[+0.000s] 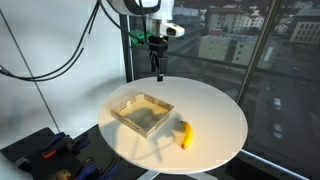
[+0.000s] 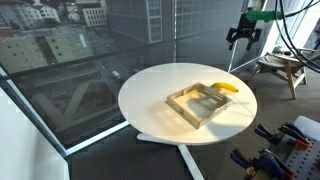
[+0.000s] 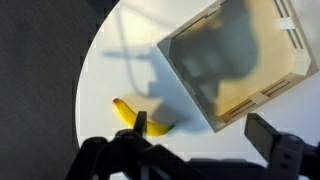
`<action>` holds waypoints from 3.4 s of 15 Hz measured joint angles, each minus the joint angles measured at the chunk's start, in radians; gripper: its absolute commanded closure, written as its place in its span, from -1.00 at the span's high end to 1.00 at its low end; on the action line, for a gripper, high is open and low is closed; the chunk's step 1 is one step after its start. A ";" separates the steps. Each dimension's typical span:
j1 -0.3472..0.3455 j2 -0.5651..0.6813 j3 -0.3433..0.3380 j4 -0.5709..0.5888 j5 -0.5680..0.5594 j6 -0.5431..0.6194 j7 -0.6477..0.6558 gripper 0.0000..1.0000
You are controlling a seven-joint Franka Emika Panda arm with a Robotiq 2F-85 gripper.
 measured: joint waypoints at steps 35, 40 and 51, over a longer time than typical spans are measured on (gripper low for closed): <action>-0.013 0.117 -0.046 0.066 0.000 0.000 0.001 1.00; -0.013 0.119 -0.045 0.065 0.000 0.000 0.001 1.00; -0.027 0.158 -0.053 0.129 0.000 0.000 0.001 1.00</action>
